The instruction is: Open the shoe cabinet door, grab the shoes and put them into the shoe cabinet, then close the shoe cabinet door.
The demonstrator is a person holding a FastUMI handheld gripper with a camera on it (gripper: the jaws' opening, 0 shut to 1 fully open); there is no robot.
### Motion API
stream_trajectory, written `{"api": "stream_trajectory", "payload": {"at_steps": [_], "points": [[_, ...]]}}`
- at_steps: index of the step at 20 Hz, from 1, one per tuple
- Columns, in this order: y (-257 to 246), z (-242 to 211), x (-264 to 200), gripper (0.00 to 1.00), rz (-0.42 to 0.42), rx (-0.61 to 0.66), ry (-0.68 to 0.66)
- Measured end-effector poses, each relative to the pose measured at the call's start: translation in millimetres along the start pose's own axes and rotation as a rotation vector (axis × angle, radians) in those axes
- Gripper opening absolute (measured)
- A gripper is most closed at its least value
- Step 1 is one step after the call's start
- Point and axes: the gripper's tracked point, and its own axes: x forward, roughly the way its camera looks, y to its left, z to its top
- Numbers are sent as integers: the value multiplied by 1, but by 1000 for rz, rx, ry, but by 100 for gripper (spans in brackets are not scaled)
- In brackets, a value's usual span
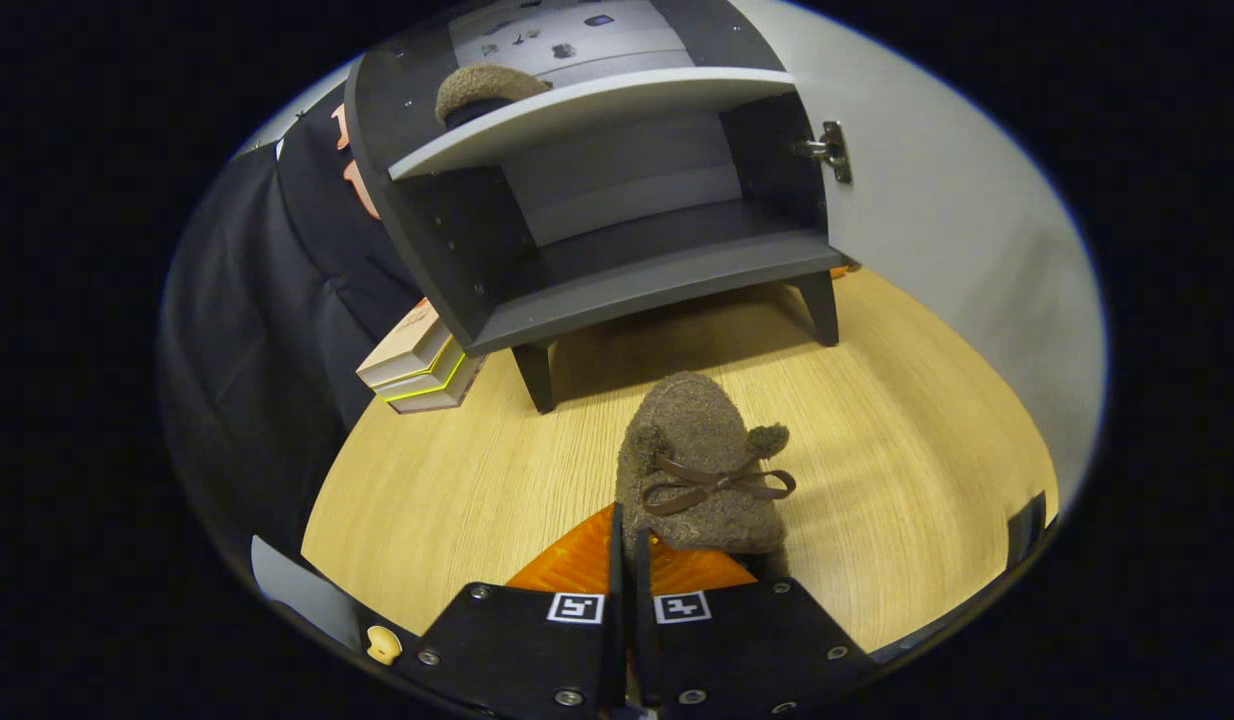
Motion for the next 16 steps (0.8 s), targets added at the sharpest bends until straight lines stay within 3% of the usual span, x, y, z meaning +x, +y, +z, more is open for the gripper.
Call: {"api": "stream_trajectory", "payload": {"at_steps": [8, 16], "points": [[23, 91, -82, 4, -3, -74, -144], [41, 208, -96, 4, 3, -139, -270]]}}
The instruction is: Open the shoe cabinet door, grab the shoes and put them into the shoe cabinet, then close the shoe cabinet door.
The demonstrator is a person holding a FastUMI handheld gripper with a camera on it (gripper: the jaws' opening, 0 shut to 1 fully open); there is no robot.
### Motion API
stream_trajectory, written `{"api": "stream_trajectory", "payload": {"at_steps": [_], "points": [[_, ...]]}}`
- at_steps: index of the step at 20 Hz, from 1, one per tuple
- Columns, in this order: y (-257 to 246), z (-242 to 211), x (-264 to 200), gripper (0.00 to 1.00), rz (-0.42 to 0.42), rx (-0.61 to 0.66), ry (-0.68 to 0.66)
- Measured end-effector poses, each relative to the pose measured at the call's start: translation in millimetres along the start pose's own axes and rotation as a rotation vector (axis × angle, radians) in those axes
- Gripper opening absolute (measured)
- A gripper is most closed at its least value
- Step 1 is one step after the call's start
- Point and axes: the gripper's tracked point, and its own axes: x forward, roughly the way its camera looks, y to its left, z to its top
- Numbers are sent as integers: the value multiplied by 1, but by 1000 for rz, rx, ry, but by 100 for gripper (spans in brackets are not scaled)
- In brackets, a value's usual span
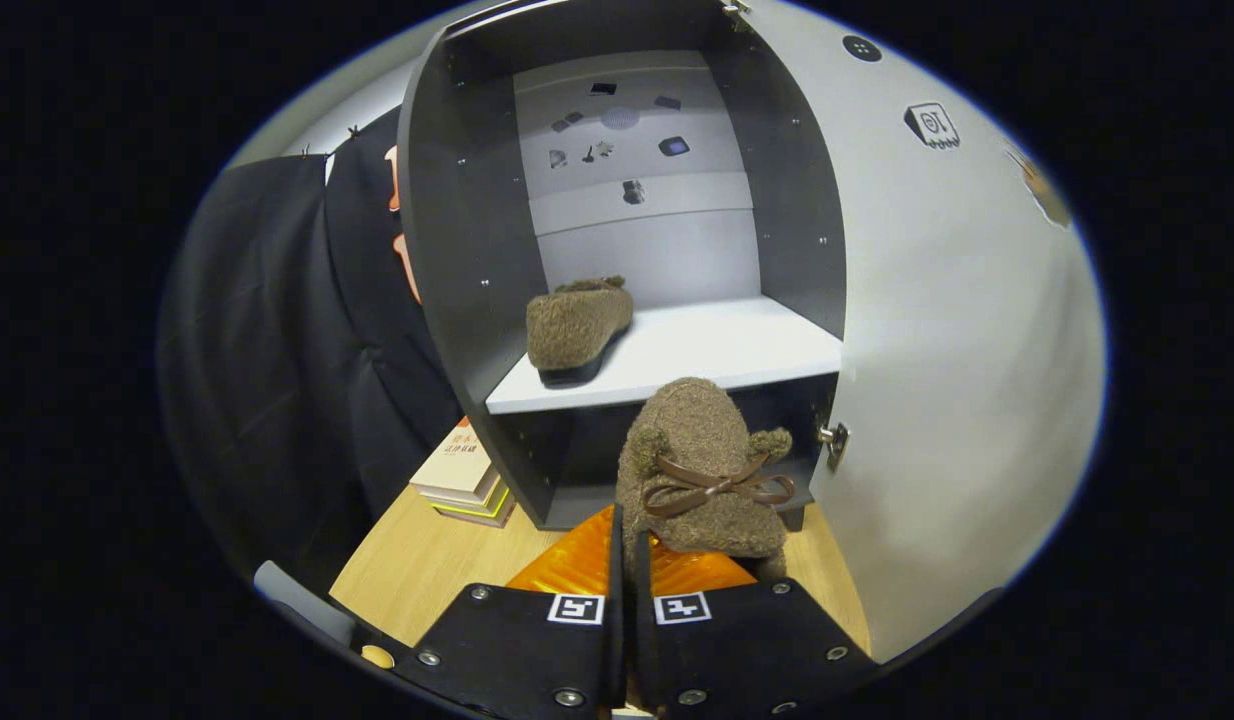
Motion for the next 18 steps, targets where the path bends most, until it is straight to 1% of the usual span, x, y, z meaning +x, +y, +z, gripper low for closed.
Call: {"api": "stream_trajectory", "payload": {"at_steps": [4, 9, 14, 18], "points": [[-9, 51, 10, 4, 1, -41, -41], [-18, 97, 50, 4, 11, -74, -48], [-29, 127, 98, 4, 3, -97, -20], [-37, 142, 135, 4, -9, -99, 4]]}}
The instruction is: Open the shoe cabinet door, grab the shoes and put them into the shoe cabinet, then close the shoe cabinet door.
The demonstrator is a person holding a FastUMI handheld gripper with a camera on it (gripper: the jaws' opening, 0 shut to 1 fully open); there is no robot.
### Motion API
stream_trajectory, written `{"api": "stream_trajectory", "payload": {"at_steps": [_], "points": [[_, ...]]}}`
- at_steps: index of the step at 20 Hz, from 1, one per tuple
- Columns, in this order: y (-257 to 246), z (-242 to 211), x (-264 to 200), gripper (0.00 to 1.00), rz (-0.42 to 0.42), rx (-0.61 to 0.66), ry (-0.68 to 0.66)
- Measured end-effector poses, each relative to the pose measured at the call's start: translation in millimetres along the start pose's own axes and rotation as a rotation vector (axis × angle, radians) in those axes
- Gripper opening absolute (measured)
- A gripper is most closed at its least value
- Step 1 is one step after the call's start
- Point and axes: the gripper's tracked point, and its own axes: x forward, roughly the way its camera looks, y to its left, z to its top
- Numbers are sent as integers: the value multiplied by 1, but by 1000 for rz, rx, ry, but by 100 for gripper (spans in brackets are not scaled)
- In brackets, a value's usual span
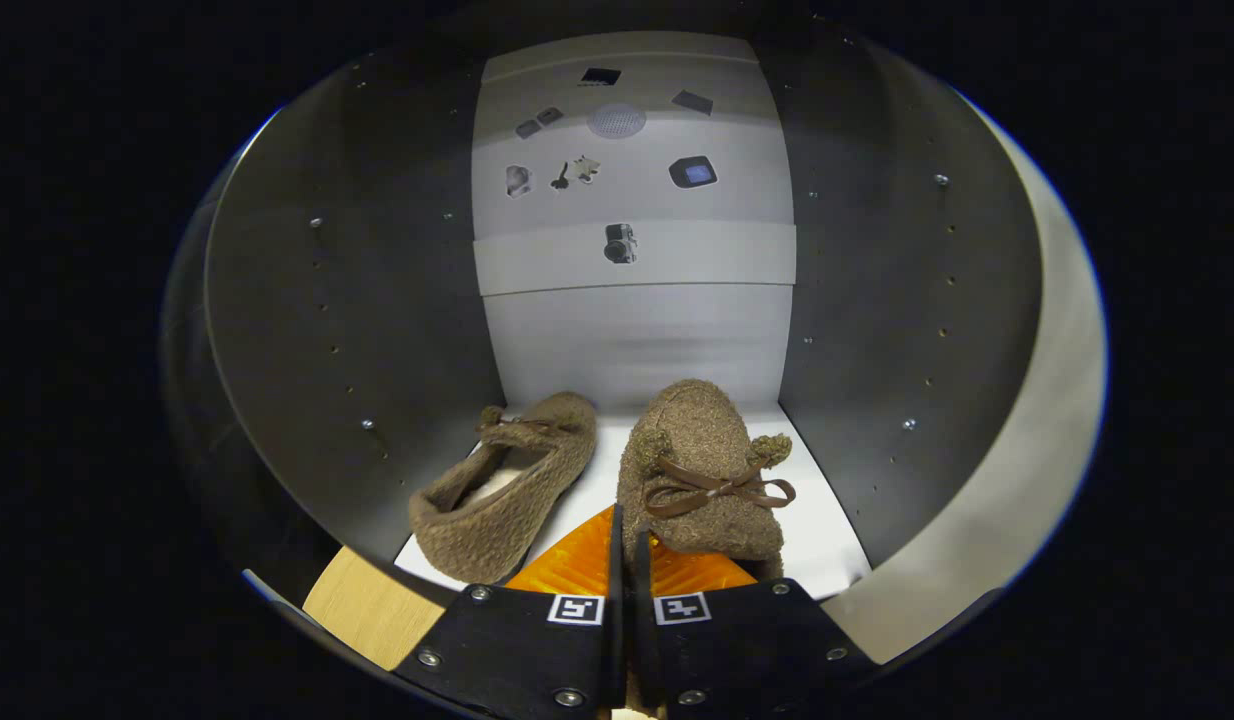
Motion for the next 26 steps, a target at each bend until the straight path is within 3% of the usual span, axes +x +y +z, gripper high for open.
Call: {"api": "stream_trajectory", "payload": {"at_steps": [7, 13, 14, 19, 22, 26], "points": [[-22, 21, 57, 4, -32, -25, 54], [-21, 6, 88, 5, -28, -14, 126], [-18, 6, 91, 15, -28, -18, 114], [-12, 7, 98, 25, -37, -18, 88], [-10, 7, 96, 41, -35, -23, 84], [-10, 9, 93, 49, -48, -26, 73]]}}
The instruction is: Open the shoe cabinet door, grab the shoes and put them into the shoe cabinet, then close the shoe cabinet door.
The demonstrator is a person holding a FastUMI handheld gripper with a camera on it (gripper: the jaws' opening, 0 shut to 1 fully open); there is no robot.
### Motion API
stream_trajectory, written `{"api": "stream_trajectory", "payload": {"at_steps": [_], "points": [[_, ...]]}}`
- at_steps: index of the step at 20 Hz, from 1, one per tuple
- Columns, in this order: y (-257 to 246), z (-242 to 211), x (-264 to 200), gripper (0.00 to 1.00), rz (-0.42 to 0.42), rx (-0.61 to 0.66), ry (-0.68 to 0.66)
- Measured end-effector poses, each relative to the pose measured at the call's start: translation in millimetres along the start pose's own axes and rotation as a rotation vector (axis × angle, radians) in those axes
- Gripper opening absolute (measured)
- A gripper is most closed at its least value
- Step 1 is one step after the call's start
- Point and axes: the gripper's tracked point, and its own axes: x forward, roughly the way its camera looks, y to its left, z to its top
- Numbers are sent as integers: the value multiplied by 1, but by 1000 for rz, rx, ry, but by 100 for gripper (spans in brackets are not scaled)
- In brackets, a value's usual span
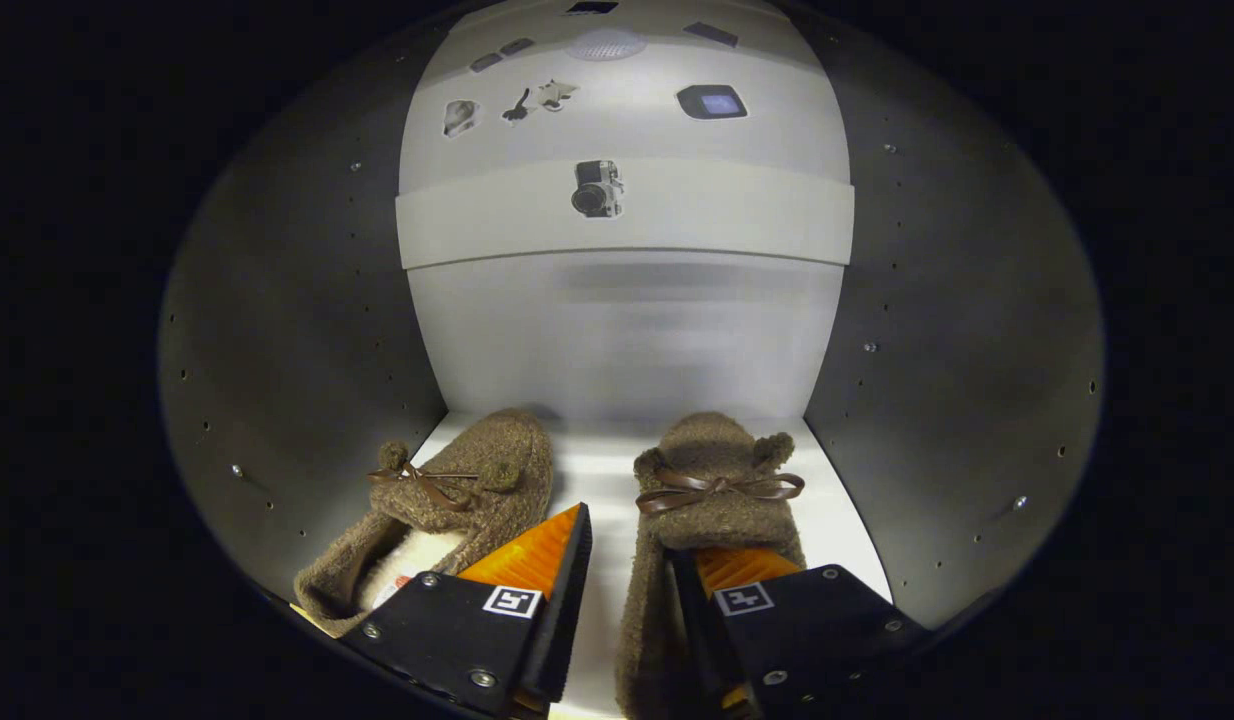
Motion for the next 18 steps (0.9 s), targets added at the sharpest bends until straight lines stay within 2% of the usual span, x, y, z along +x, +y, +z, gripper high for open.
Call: {"api": "stream_trajectory", "payload": {"at_steps": [4, 13, 18], "points": [[-1, 1, -4, 52, 1, 21, -2], [-8, -4, -25, 53, -34, 4, 21], [-3, 7, -54, 53, -35, 13, -33]]}}
